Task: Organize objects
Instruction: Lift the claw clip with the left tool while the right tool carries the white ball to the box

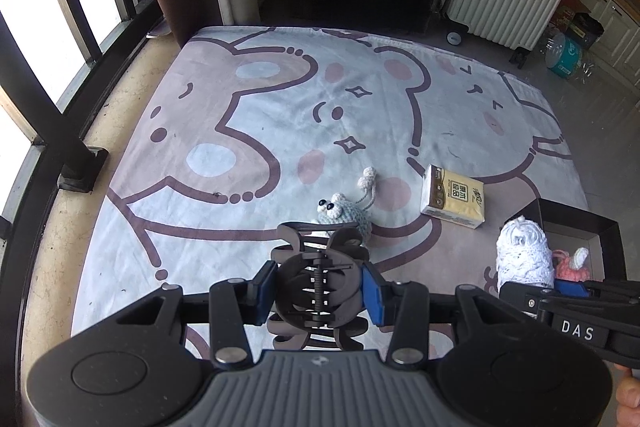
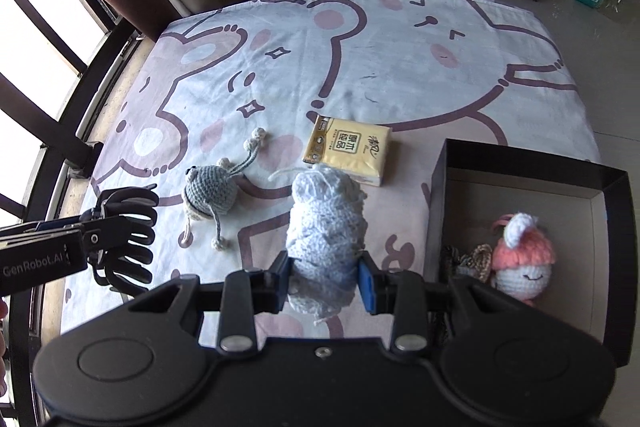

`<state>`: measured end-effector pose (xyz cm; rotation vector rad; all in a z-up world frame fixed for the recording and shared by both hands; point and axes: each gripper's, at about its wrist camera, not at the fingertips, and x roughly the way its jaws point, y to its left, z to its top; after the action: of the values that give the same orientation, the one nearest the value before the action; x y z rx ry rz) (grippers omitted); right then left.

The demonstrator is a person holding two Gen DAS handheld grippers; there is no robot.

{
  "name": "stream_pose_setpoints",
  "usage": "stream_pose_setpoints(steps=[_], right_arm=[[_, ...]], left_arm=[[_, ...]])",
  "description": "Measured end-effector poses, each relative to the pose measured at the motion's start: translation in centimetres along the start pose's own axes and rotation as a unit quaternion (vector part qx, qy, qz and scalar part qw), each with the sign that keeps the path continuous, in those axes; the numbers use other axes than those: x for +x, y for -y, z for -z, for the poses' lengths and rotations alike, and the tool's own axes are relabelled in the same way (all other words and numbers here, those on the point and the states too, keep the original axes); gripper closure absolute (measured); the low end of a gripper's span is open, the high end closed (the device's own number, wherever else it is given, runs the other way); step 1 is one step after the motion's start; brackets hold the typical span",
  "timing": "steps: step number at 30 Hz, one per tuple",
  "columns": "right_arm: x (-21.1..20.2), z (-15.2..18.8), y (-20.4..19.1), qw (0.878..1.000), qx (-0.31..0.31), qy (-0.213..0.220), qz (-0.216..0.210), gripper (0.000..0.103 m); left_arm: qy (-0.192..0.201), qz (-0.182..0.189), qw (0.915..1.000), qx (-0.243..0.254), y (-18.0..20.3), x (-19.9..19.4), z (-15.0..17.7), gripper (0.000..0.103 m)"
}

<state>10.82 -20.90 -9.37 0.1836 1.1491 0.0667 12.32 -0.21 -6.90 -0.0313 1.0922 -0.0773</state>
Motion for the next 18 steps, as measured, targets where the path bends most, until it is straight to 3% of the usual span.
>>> stream_pose_setpoints(steps=[18], right_arm=[[-3.2,1.1,0.4,0.999,-0.01,0.027,0.03,0.067]], left_arm=[[-0.002,-0.014,0.9997,0.019,0.9,-1.1,1.2,0.058]])
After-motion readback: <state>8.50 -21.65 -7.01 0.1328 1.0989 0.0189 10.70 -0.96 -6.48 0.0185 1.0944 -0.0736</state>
